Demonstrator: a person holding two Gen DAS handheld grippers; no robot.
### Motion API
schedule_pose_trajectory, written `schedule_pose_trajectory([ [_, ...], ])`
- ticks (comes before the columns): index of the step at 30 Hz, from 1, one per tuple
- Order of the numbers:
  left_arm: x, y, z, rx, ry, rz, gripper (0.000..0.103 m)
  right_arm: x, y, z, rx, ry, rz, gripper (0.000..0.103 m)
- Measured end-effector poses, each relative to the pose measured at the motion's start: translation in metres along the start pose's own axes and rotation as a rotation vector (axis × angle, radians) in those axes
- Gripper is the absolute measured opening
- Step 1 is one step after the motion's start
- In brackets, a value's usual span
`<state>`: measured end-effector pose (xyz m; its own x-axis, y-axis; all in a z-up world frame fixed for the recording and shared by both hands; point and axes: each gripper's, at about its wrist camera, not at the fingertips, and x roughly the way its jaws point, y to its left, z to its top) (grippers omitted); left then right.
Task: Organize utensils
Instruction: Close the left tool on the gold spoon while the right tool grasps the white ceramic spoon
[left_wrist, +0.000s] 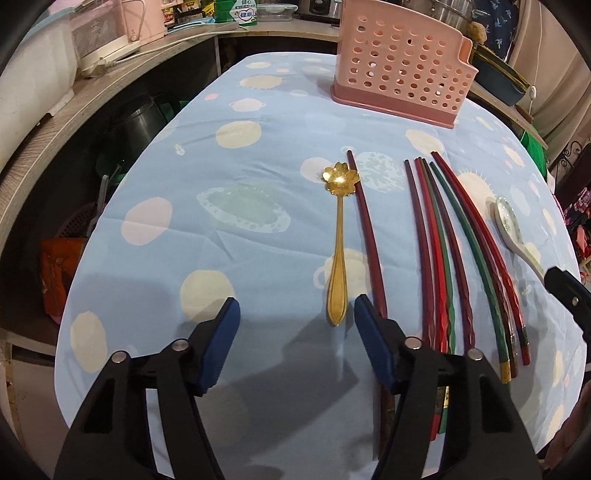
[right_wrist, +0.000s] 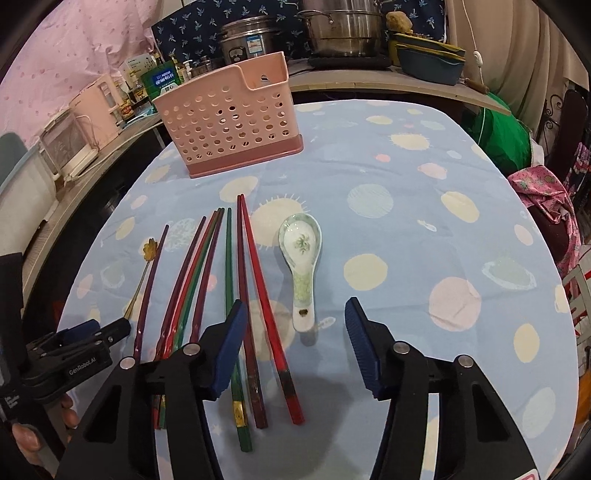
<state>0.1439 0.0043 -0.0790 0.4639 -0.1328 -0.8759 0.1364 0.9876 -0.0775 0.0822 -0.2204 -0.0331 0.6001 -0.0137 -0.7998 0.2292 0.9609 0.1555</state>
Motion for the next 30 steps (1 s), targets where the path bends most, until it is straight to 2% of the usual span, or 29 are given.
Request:
schedule_pose_trajectory([
  [4, 0.003, -0.001, 0.004, 0.003, -0.003, -0.014, 0.055, 0.009, -0.005, 0.011, 0.032, 0.001, 0.025, 0.035],
  [9, 0.004, -0.004, 0.006, 0.017, -0.013, -0.016, 0.045, 0.024, -0.012, 0.015, 0.071, 0.029, 0.053, 0.016],
  [12, 0.004, -0.006, 0.007, 0.019, -0.014, -0.026, 0.035, 0.031, -0.015, 0.014, 0.08, 0.048, 0.066, 0.01],
  [14, 0.004, -0.007, 0.007, 0.019, -0.012, -0.041, 0.028, 0.035, -0.016, 0.012, 0.088, 0.059, 0.071, 0.008],
  [16, 0.004, -0.009, 0.006, 0.023, -0.014, -0.047, 0.025, 0.038, -0.018, 0.01, 0.095, 0.068, 0.08, 0.007],
  [21, 0.003, -0.01, 0.003, 0.029, -0.02, -0.051, 0.024, 0.042, -0.021, 0.001, 0.116, 0.084, 0.113, 0.006],
  [30, 0.0, -0.011, -0.003, 0.026, -0.029, -0.061, 0.024, 0.037, -0.017, -0.009, 0.101, 0.067, 0.102, 0.009],
])
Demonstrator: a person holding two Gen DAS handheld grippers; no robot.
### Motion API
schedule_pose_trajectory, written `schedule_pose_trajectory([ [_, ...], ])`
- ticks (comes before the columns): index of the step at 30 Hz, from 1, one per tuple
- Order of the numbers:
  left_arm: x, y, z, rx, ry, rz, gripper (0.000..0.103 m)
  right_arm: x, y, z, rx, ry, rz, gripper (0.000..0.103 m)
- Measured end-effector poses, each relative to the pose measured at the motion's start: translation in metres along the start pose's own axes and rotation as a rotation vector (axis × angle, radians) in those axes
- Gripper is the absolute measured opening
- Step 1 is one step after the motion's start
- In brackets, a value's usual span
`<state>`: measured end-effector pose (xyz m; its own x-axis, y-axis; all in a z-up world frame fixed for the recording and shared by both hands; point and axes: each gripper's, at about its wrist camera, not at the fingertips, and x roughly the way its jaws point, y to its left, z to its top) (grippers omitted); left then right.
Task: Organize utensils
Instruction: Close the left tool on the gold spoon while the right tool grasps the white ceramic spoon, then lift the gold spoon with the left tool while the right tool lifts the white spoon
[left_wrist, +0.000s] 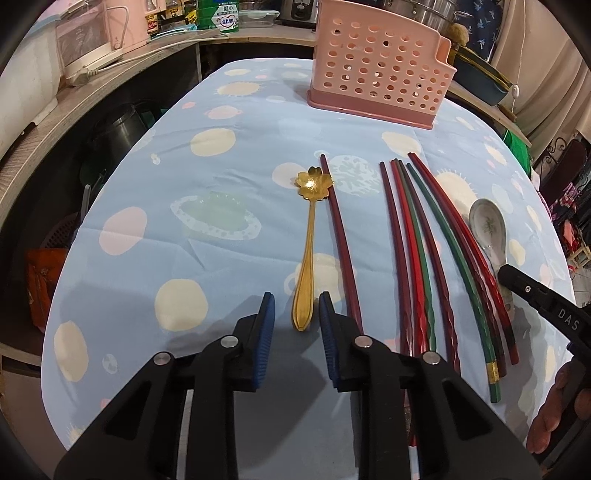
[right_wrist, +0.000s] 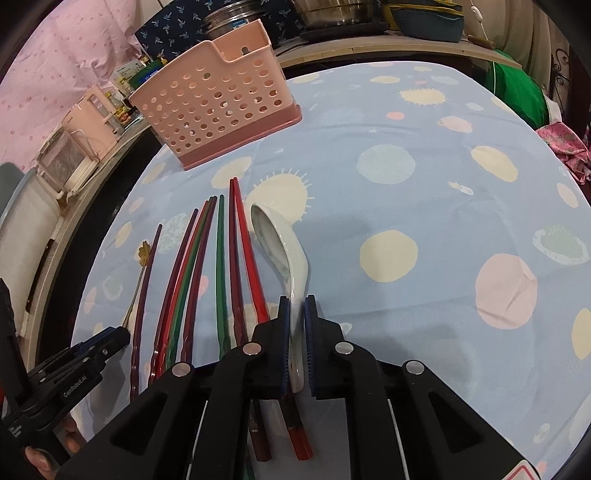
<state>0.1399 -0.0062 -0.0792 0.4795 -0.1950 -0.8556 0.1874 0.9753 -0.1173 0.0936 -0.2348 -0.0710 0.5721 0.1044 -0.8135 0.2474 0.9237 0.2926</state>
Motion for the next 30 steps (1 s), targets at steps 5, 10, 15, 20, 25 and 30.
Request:
schedule_pose_trajectory([
  [5, -0.002, 0.001, -0.003, -0.007, -0.007, -0.017, 0.02, -0.002, 0.005, -0.006, -0.042, -0.012, -0.018, 0.008],
  [10, -0.002, 0.005, -0.003, -0.023, -0.005, -0.054, 0.01, -0.006, 0.006, -0.007, -0.042, -0.001, -0.023, 0.007],
  [15, -0.007, 0.008, -0.004, -0.042, -0.009, -0.07, 0.01, -0.019, 0.002, -0.009, -0.03, -0.014, -0.031, 0.007],
  [20, -0.028, 0.013, -0.002, -0.047, -0.057, -0.061, 0.01, -0.033, -0.002, -0.011, -0.02, -0.031, -0.044, 0.007],
  [25, -0.055, 0.017, 0.005, -0.052, -0.12, -0.054, 0.01, -0.049, -0.001, -0.01, -0.02, -0.064, -0.052, 0.007],
  [30, -0.076, 0.02, 0.013, -0.057, -0.172, -0.044, 0.008, -0.065, -0.001, -0.006, -0.019, -0.102, -0.051, 0.007],
])
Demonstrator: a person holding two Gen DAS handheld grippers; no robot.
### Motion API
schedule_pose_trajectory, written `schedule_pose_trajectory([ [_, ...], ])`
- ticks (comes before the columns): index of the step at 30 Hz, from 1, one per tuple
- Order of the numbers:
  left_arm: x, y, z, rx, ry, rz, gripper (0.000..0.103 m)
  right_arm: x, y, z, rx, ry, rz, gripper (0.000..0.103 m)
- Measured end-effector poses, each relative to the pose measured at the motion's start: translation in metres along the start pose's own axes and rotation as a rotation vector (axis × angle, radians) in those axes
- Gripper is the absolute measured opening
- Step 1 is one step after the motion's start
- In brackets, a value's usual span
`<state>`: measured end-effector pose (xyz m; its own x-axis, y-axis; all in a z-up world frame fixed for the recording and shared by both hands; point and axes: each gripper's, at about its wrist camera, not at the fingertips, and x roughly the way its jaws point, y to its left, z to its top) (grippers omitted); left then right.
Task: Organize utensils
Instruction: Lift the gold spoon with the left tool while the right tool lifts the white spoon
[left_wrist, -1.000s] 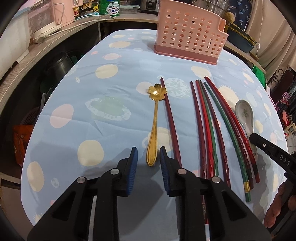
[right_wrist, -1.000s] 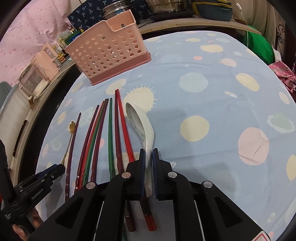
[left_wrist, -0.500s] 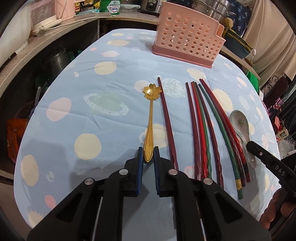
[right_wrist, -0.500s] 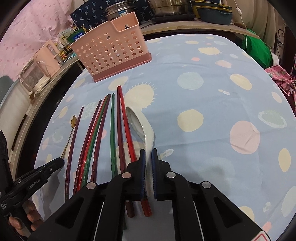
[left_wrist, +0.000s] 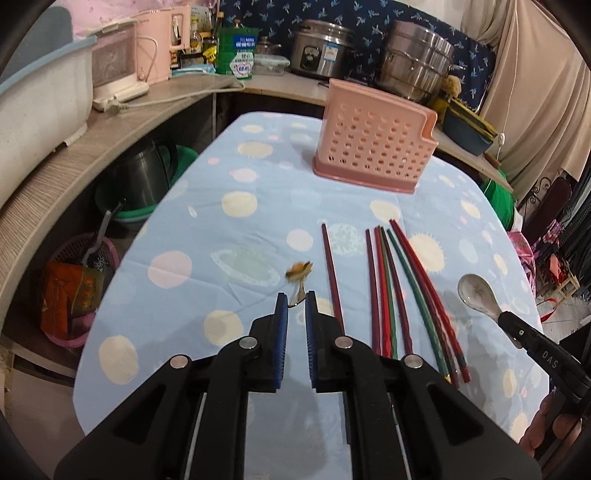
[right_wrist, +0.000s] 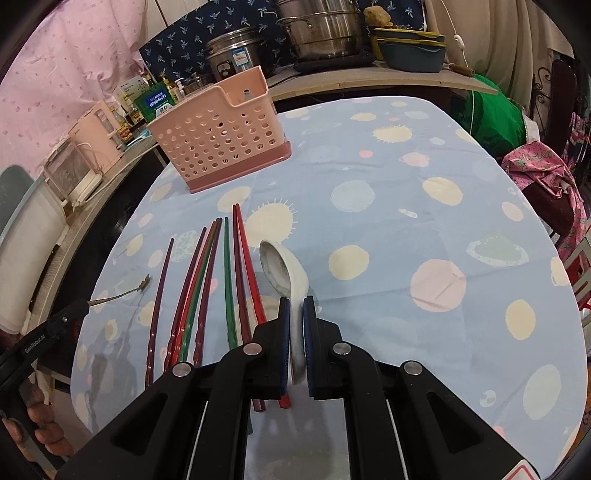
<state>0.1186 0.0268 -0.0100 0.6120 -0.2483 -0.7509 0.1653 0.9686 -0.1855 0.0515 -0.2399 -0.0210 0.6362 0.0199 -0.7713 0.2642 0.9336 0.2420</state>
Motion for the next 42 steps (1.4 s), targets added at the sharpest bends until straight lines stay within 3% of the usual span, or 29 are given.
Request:
schedule_pose_trajectory([
  [2, -0.008, -0.001, 0.005, 0.001, -0.02, -0.003, 0.0, -0.005, 0.0, 0.003, 0.003, -0.011, 0.002, 0.007],
  [6, -0.018, -0.003, 0.014, 0.005, -0.05, -0.006, 0.0, -0.004, -0.001, 0.005, -0.005, -0.006, -0.01, 0.007],
  [11, -0.016, -0.005, 0.009, 0.014, -0.045, 0.002, 0.0, 0.013, -0.011, -0.013, 0.03, 0.075, 0.012, 0.007],
  [21, -0.019, -0.005, -0.001, 0.019, -0.03, -0.004, 0.0, 0.022, -0.017, -0.044, 0.042, 0.138, 0.029, 0.008],
  [31, -0.02, -0.008, -0.006, 0.027, -0.024, -0.003, 0.0, 0.006, -0.011, -0.066, -0.009, 0.137, 0.018, 0.011],
  [34, -0.021, -0.009, -0.007, 0.026, -0.025, -0.002, 0.0, -0.003, -0.01, -0.071, -0.014, 0.136, 0.025, 0.015],
  [37, -0.021, -0.009, -0.008, 0.027, -0.023, -0.002, 0.0, -0.012, -0.009, -0.073, -0.013, 0.125, 0.027, 0.026],
  [42, -0.02, -0.009, -0.009, 0.029, -0.02, -0.002, 0.0, -0.007, -0.013, -0.082, 0.01, 0.163, 0.04, 0.023],
])
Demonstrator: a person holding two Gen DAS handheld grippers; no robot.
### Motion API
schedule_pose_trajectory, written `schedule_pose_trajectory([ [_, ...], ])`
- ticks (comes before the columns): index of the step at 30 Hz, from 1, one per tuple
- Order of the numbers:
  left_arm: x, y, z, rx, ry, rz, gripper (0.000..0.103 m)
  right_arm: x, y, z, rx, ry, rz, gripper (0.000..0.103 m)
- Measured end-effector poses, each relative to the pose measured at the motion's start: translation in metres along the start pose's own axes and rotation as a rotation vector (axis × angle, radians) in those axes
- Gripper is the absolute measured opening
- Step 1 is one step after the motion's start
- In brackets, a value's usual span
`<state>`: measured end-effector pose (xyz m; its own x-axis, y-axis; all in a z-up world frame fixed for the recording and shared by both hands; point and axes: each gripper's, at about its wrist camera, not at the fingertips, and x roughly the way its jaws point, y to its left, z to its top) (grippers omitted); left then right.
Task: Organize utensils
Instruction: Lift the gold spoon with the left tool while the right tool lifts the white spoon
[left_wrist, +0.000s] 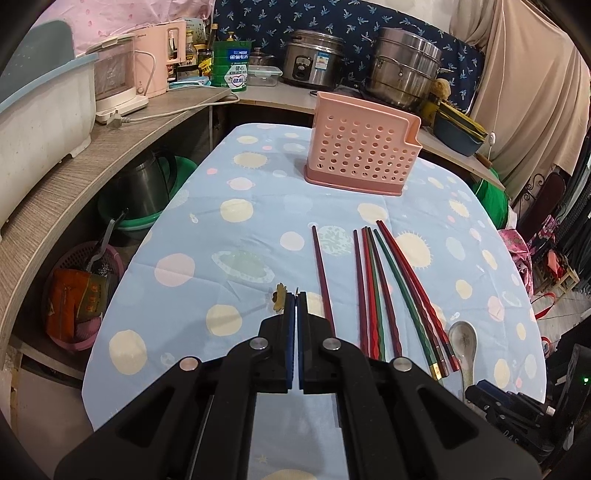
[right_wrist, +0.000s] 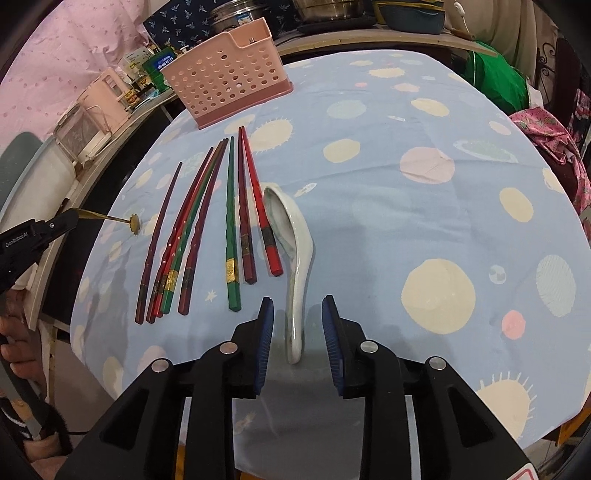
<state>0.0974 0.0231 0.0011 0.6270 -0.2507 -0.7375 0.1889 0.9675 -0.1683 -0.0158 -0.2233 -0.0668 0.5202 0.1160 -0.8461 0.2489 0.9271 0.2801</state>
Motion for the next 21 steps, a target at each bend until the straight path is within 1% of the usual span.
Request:
schedule_pose_trajectory([
  [4, 0.0, 0.0, 0.0, 0.0, 0.001, 0.0, 0.0, 0.001, -0.001, -0.002, 0.0, 0.004, -0.008, 0.014],
  [5, 0.0, 0.0, 0.0, 0.0, 0.0, 0.001, 0.0, 0.001, -0.001, -0.003, -0.002, 0.006, -0.009, 0.01],
  [6, 0.0, 0.0, 0.0, 0.0, 0.001, 0.0, 0.0, 0.0, -0.001, -0.004, -0.005, 0.01, -0.008, 0.007],
  [9, -0.001, -0.001, 0.0, 0.001, 0.0, -0.001, 0.0, -0.005, 0.002, -0.006, -0.022, 0.001, -0.018, 0.007],
  [13, -0.005, -0.002, -0.001, 0.006, -0.012, -0.006, 0.0, -0.024, 0.006, 0.004, -0.035, -0.052, -0.022, 0.006],
  [16, -0.01, -0.003, 0.003, 0.012, -0.031, -0.007, 0.0, -0.04, 0.01, 0.023, -0.049, -0.104, -0.028, 0.007],
  [21, -0.018, -0.002, 0.022, 0.008, -0.071, -0.014, 0.0, -0.058, 0.014, 0.062, -0.056, -0.197, -0.023, 0.007],
])
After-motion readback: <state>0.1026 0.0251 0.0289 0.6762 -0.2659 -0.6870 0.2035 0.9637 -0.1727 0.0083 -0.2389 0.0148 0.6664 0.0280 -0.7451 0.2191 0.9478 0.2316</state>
